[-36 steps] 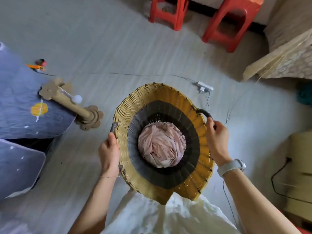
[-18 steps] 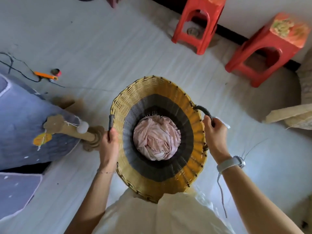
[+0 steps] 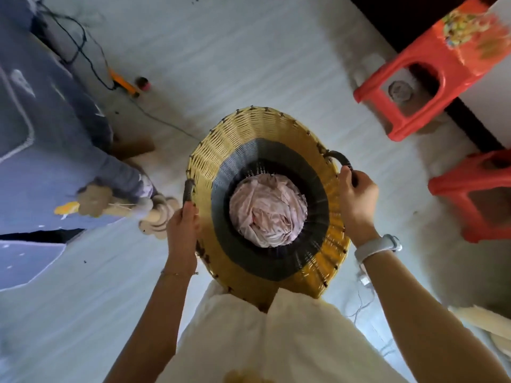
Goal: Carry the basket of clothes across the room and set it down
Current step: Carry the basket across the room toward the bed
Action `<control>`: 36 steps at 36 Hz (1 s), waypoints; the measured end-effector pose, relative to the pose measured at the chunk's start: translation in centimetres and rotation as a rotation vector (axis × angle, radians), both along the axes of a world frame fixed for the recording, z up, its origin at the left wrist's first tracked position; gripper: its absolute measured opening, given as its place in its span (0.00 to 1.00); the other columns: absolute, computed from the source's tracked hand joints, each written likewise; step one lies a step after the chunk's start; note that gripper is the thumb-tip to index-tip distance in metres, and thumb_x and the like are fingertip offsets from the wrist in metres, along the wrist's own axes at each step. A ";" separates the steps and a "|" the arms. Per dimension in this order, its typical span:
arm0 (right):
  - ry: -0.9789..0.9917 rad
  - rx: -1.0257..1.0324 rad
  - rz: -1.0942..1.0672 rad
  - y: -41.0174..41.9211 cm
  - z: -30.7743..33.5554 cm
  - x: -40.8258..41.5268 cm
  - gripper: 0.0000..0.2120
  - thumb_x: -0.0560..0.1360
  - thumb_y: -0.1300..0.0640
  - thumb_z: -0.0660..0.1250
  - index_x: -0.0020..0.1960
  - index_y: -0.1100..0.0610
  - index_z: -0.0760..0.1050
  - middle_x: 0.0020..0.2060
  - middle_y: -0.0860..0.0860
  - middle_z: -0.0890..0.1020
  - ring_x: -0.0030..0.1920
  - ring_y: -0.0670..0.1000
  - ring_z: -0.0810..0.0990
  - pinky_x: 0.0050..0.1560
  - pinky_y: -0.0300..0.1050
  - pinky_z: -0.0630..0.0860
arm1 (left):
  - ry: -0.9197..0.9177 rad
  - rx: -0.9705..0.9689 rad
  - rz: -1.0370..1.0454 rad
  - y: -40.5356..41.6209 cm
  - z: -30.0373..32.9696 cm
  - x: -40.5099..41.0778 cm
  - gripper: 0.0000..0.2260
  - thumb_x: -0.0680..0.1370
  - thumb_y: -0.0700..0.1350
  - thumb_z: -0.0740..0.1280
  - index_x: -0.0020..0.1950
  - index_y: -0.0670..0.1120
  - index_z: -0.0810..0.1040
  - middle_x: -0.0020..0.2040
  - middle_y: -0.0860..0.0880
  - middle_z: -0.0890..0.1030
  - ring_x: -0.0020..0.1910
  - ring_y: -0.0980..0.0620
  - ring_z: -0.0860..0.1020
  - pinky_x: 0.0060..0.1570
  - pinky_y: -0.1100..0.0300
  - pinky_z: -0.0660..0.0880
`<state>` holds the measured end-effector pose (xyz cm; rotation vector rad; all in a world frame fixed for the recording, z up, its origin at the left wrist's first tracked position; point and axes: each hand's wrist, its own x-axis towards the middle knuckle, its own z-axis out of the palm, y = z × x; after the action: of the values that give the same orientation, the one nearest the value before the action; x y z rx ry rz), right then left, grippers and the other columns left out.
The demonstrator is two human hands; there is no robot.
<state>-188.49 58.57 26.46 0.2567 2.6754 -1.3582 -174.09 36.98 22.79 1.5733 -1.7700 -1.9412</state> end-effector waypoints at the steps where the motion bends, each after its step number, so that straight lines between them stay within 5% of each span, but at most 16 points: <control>1: 0.012 0.008 0.016 -1.0 -0.1 -1.5 0.21 0.78 0.58 0.58 0.27 0.54 0.58 0.24 0.51 0.60 0.26 0.50 0.57 0.22 0.34 0.58 | 0.001 0.012 0.020 -0.6 -0.4 -0.9 0.15 0.79 0.46 0.56 0.32 0.47 0.65 0.28 0.49 0.63 0.29 0.53 0.60 0.30 0.62 0.58; 11: 0.012 0.107 0.106 -14.1 -0.1 -15.7 0.20 0.77 0.56 0.59 0.28 0.52 0.59 0.24 0.49 0.63 0.26 0.48 0.60 0.21 0.33 0.59 | 0.038 0.189 0.209 -11.9 -3.0 -13.4 0.16 0.79 0.50 0.54 0.32 0.49 0.65 0.21 0.56 0.66 0.29 0.53 0.63 0.33 0.62 0.61; 18: 0.041 0.102 0.165 -23.5 0.8 -24.5 0.19 0.78 0.56 0.58 0.28 0.54 0.61 0.25 0.51 0.63 0.26 0.49 0.60 0.21 0.31 0.60 | -0.016 0.114 0.267 -20.2 -2.4 -22.0 0.17 0.79 0.50 0.53 0.31 0.49 0.65 0.29 0.49 0.67 0.31 0.53 0.65 0.35 0.62 0.64; 27: -0.007 0.043 0.299 -34.7 -1.7 -36.2 0.18 0.77 0.53 0.58 0.30 0.56 0.65 0.25 0.51 0.64 0.23 0.44 0.62 0.20 0.29 0.57 | 0.020 0.061 0.477 -29.3 -2.5 -31.0 0.16 0.78 0.46 0.56 0.29 0.49 0.63 0.18 0.57 0.65 0.21 0.59 0.63 0.27 0.65 0.60; 31: -0.055 -0.019 0.346 -40.4 -2.8 -42.5 0.17 0.77 0.53 0.59 0.31 0.58 0.66 0.24 0.51 0.64 0.21 0.44 0.64 0.23 0.32 0.59 | 0.012 0.018 0.587 -33.7 -2.3 -36.2 0.16 0.77 0.46 0.57 0.28 0.48 0.63 0.24 0.51 0.66 0.26 0.54 0.62 0.29 0.61 0.59; 36: -0.082 -0.055 0.456 -47.6 -3.0 -50.5 0.17 0.78 0.53 0.58 0.34 0.61 0.68 0.25 0.53 0.65 0.24 0.45 0.64 0.25 0.33 0.61 | 0.018 -0.011 0.695 -40.0 -1.3 -43.1 0.16 0.76 0.45 0.58 0.28 0.49 0.65 0.17 0.57 0.65 0.25 0.55 0.61 0.29 0.59 0.57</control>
<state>-239.03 10.93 23.50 -0.2817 2.4188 -1.2380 -217.17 -3.00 21.49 1.8234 -1.0048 -1.5799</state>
